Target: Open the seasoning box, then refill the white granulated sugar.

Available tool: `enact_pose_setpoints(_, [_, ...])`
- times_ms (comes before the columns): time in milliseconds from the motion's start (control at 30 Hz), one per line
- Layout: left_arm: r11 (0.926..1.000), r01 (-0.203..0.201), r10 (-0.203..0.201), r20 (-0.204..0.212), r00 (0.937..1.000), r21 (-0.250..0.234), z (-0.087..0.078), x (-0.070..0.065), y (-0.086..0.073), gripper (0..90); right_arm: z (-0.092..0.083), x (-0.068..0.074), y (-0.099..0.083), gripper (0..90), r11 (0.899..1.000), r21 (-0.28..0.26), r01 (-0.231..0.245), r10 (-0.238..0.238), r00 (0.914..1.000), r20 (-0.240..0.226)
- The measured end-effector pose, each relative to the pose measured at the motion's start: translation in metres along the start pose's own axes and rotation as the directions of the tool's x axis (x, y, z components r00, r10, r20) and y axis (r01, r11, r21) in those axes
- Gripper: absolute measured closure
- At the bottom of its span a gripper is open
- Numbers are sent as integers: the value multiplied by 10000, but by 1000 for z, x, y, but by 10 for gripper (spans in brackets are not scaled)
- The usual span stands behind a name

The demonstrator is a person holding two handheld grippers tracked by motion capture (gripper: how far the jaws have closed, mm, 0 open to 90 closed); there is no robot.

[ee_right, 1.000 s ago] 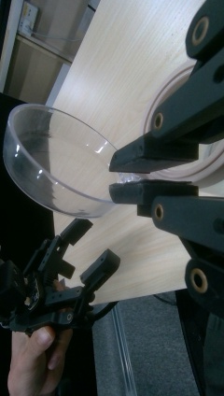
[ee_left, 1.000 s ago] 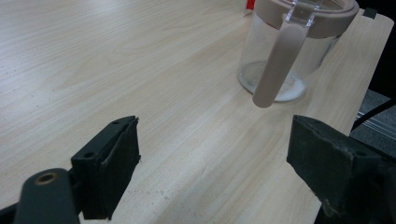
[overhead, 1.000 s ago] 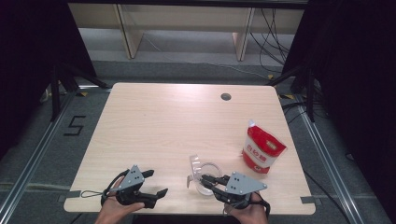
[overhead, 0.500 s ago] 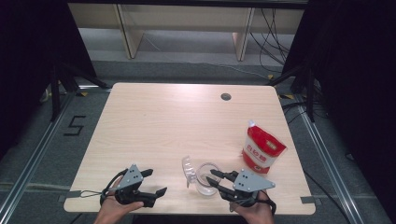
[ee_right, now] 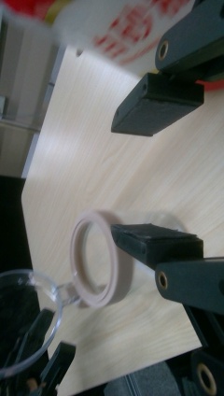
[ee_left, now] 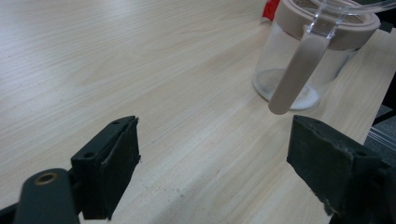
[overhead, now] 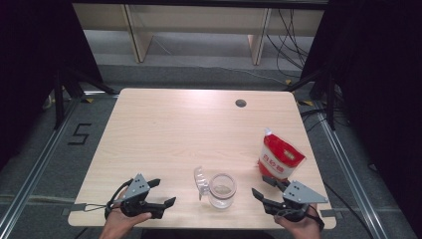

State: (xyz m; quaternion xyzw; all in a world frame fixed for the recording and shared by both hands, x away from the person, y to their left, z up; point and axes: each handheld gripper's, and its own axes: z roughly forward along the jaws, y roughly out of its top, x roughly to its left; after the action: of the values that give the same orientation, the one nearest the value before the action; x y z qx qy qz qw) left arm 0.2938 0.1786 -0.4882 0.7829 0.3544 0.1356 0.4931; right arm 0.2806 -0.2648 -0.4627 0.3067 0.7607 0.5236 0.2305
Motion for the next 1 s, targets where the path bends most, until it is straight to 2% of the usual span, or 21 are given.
enact_pose_setpoints(100, [10000,-92,93,-111,9999,32,-4,1,-2,162,-11,-7,-6,429,9998,24,-203,203,9994,284])
enact_pose_setpoints(167, [9992,-370,373,-262,9990,121,-7,2,-3,162,-17,-10,-10,417,9993,66,-367,364,9987,368])
enact_pose_setpoints(200, [9999,-131,131,-265,9996,24,-7,2,-5,162,-20,-12,-12,411,9989,78,-455,449,9972,605])
enact_pose_setpoints(233, [9996,-257,261,-379,9989,106,-9,3,-5,162,-23,-13,-14,405,9977,184,-652,638,9954,714])
enact_pose_setpoints(267, [9998,-182,184,-483,9987,54,-10,3,-6,162,-25,-15,-16,397,9979,151,-635,620,9948,807])
enact_pose_setpoints(300, [9998,-159,164,-519,9985,105,-12,3,-6,162,-28,-15,-17,390,9959,205,-880,856,9915,983])
enact_pose_setpoints(333, [9999,-148,152,-532,9985,69,-13,4,-6,162,-29,-19,-19,385,9979,142,-637,620,9931,998])
enact_pose_setpoints(400, [9999,-116,117,-572,9983,21,-14,5,-7,162,-30,-20,-20,374,9965,197,-809,785,9916,1028])
enact_pose_setpoints(433, [9999,-164,165,-581,9982,31,-15,5,-7,162,-33,-22,-23,324,9941,257,-1055,1012,9861,1321])
enact_pose_setpoints(533, [9999,-136,136,-571,9983,4,-15,5,-7,162,-33,-27,-26,287,9929,246,-1160,1109,9820,1526])
enact_pose_setpoints(567, [9999,-157,158,-558,9983,25,-14,5,-7,162,-34,-26,-26,261,9881,249,-1517,1457,9758,1632])
enact_pose_setpoints(600, [9999,-146,147,-561,9983,18,-14,5,-7,162,-33,-30,-27,236,9924,187,-1216,1167,9782,1719])
enact_pose_setpoints(667, [10000,-72,73,-582,9983,6,-14,4,-7,162,-35,-29,-28,189,9863,290,-1621,1531,9676,2009])
enact_pose_setpoints(700, [10000,-73,74,-595,9982,14,-14,4,-7,162,-35,-33,-29,172,9911,223,-1311,1240,9716,2015])
enact_pose_setpoints(767, [9998,-197,199,-602,9980,40,-14,5,-7,162,-36,-36,-29,165,9927,215,-1189,1117,9708,2124])
enact_pose_setpoints(800, [9998,-134,143,-628,9979,139,-15,5,-8,162,-36,-37,-29,164,9912,189,-1307,1240,9703,2078])
enact_pose_setpoints(833, [9998,-133,141,-630,9979,142,-15,5,-8,162,-36,-40,-30,163,9923,220,-1216,1141,9698,2157])
enact_pose_setpoints(900, [9999,-94,98,-586,9982,69,-14,5,-7,162,-38,-46,-33,155,9882,236,-1511,1415,9621,2329])
enact_pose_setpoints(933, [9999,-94,98,-586,9982,69,-14,5,-7,162,-38,-46,-33,155,9882,236,-1511,1415,9621,2329])
enact_pose_setpoints(967, [9999,-105,110,-565,9983,79,-13,4,-7,162,-37,-52,-35,155,9930,90,-1179,1123,9640,2411])
enact_pose_setpoints(1000, [9997,-207,215,-564,9982,147,-13,4,-7,162,-37,-51,-35,155,9846,241,-1729,1624,9578,2371])
